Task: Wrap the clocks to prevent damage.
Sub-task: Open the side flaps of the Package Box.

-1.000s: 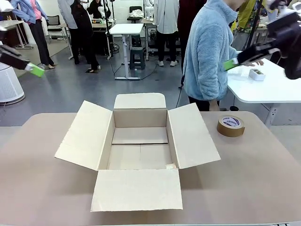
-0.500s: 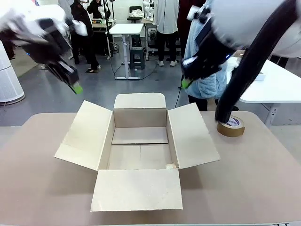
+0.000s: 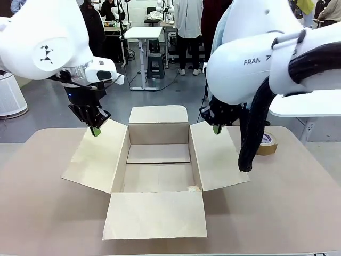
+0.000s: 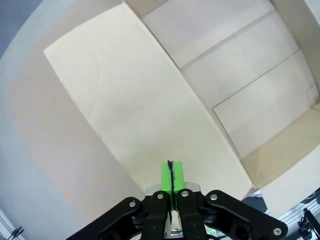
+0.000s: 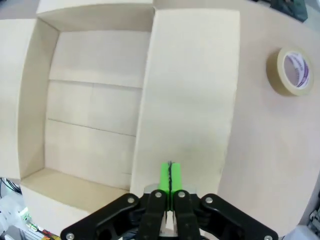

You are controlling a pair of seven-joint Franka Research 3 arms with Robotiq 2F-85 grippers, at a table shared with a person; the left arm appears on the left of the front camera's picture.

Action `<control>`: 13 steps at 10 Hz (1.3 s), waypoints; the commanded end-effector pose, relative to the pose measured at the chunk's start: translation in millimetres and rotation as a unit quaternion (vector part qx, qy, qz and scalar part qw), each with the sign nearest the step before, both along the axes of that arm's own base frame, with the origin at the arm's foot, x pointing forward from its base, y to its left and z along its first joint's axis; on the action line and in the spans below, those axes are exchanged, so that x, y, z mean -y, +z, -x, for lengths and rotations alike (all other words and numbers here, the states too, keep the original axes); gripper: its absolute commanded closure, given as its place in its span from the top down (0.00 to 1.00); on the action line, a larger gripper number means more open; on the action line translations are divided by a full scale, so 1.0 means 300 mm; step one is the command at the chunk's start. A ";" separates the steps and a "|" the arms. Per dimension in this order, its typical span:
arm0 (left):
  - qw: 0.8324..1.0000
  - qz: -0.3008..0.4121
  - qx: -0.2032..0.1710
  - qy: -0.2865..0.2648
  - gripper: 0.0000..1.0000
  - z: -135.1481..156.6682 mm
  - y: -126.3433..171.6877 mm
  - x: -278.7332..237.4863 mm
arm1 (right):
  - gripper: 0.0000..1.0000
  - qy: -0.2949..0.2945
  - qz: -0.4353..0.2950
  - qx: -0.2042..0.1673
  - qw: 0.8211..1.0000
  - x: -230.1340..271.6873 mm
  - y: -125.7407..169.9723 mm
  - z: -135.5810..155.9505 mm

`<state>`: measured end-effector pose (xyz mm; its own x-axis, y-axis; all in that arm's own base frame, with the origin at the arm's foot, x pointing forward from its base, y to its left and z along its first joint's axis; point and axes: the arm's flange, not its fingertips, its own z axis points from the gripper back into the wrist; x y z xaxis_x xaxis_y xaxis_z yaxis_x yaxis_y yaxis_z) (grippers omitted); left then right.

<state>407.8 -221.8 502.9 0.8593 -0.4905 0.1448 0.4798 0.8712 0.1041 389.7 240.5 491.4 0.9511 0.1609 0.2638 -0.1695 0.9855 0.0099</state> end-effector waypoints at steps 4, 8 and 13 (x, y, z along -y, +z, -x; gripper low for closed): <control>0.999 0.028 -0.029 0.018 0.00 -0.099 -0.134 -0.074 | 0.00 -0.034 -0.042 -0.043 0.998 0.060 -0.185 -0.154; 0.997 0.040 -0.048 0.049 0.00 -0.167 -0.253 -0.141 | 0.00 -0.048 -0.029 -0.075 0.996 0.113 -0.326 -0.182; 0.989 0.107 -0.092 0.048 0.00 -0.199 -0.372 -0.176 | 0.00 -0.038 -0.056 -0.113 0.991 0.123 -0.434 -0.191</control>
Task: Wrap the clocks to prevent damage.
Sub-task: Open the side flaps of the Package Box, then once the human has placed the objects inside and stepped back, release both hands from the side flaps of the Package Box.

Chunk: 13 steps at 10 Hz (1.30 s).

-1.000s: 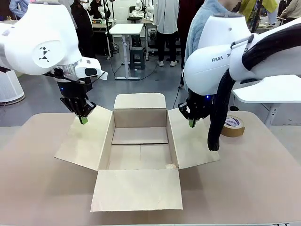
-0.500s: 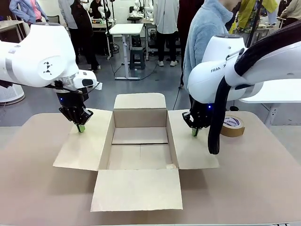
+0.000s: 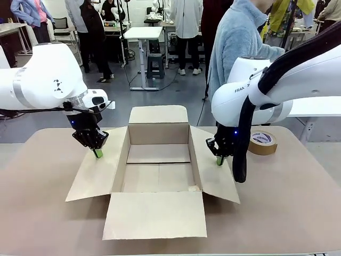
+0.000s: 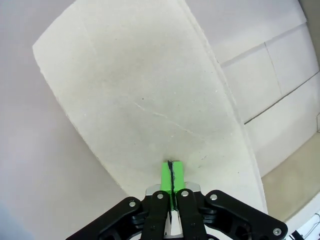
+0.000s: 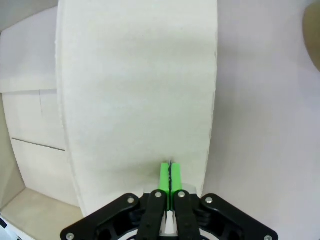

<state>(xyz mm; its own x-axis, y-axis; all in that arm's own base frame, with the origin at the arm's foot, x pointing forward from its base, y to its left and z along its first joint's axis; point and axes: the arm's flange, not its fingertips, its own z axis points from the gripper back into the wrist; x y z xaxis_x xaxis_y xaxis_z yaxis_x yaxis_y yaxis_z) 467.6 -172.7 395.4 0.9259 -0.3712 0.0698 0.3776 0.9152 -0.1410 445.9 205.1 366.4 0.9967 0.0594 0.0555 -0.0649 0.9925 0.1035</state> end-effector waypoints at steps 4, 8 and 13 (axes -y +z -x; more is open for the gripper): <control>1.000 0.009 -0.021 -0.015 0.00 -0.003 -0.051 -0.015 | 0.00 0.032 -0.031 -0.009 0.999 0.004 -0.012 0.009; 1.000 0.001 -0.015 -0.004 0.00 0.000 -0.049 -0.006 | 0.00 0.001 -0.014 -0.010 1.000 0.002 -0.018 -0.003; 1.000 0.001 -0.015 -0.004 0.00 0.000 -0.049 -0.006 | 0.00 0.001 -0.014 -0.010 1.000 0.002 -0.018 -0.003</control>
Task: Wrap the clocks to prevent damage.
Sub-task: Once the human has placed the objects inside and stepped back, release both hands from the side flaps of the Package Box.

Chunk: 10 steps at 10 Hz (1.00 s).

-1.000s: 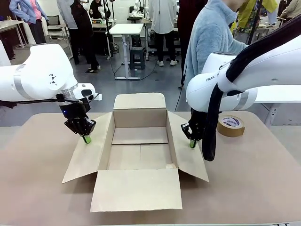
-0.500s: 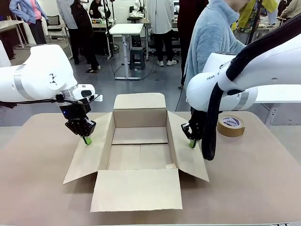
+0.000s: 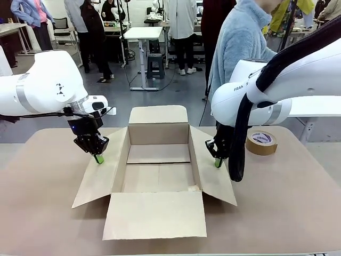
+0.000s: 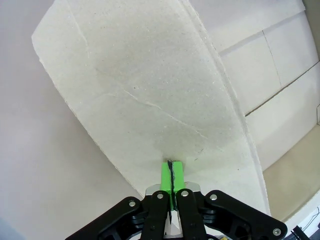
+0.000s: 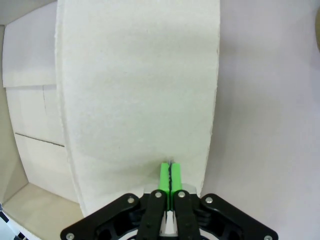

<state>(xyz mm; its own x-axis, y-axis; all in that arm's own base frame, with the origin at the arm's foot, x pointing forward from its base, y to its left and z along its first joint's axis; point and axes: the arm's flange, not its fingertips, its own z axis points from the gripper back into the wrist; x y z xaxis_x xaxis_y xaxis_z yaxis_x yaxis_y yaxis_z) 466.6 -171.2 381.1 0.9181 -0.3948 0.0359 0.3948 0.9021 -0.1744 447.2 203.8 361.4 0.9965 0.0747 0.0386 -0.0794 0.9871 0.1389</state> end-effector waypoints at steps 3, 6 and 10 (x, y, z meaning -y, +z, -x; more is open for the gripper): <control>1.000 -0.008 0.007 0.009 0.00 -0.004 -0.001 -0.001 | 0.00 -0.008 0.003 0.000 1.000 -0.003 -0.002 0.001; 1.000 -0.008 0.007 0.009 0.00 -0.004 -0.001 -0.001 | 0.00 -0.008 0.003 0.000 1.000 -0.003 -0.002 0.001; 1.000 -0.008 0.007 0.009 0.00 -0.004 -0.001 -0.001 | 0.00 -0.008 0.003 0.000 1.000 -0.003 -0.002 0.001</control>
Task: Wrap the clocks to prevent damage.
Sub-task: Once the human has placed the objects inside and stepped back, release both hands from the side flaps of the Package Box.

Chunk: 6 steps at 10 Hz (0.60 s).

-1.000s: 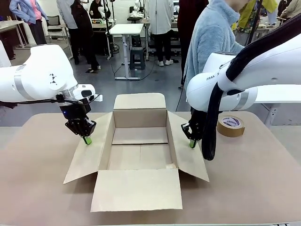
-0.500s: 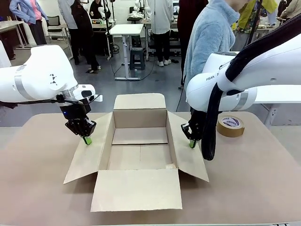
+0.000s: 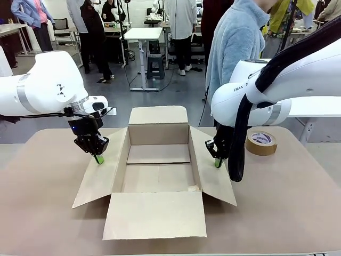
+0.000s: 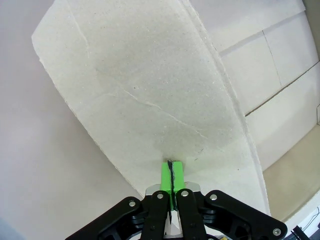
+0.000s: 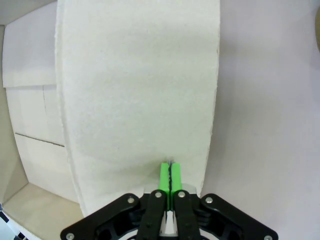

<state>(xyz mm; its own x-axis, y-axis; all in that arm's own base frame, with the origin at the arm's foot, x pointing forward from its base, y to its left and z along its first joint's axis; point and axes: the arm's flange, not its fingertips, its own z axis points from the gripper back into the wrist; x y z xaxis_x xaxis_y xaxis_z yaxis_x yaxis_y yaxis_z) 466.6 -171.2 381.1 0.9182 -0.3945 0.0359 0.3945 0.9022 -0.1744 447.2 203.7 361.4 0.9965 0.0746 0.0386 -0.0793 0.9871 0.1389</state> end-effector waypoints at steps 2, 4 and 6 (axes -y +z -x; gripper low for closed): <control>1.000 -0.008 0.007 0.009 0.00 -0.004 -0.001 -0.001 | 0.00 -0.008 0.003 0.000 1.000 -0.003 -0.002 0.001; 1.000 -0.008 0.007 0.009 0.00 -0.004 -0.001 -0.001 | 0.00 -0.008 0.003 0.000 1.000 -0.003 -0.002 0.001; 1.000 -0.008 0.007 0.009 0.00 -0.004 -0.001 -0.001 | 0.00 -0.008 0.003 0.000 1.000 -0.003 -0.002 0.001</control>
<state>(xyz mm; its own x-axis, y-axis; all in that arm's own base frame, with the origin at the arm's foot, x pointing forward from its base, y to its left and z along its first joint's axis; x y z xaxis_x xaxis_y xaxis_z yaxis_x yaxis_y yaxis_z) 466.6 -171.2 381.1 0.9182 -0.3944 0.0359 0.3944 0.9023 -0.1744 447.2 203.7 361.4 0.9965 0.0745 0.0386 -0.0792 0.9871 0.1389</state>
